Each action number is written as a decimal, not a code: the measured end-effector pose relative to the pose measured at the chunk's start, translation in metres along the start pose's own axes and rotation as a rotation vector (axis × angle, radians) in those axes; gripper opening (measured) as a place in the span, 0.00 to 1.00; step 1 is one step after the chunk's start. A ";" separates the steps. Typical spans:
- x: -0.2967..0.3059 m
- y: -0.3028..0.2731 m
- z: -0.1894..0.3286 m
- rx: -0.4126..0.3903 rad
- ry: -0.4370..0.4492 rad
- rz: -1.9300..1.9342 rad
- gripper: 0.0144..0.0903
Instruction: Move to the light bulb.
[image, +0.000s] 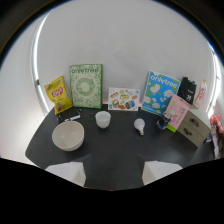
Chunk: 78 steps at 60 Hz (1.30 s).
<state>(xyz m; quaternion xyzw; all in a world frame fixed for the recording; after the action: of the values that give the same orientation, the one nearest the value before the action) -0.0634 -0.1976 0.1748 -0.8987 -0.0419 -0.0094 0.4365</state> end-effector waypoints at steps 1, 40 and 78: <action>0.000 0.001 0.000 -0.002 0.000 0.000 0.94; 0.100 0.011 0.070 -0.031 0.080 0.000 0.94; 0.127 -0.038 0.217 -0.066 0.003 -0.007 0.94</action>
<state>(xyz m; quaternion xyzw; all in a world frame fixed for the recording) 0.0555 0.0045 0.0769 -0.9124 -0.0441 -0.0139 0.4066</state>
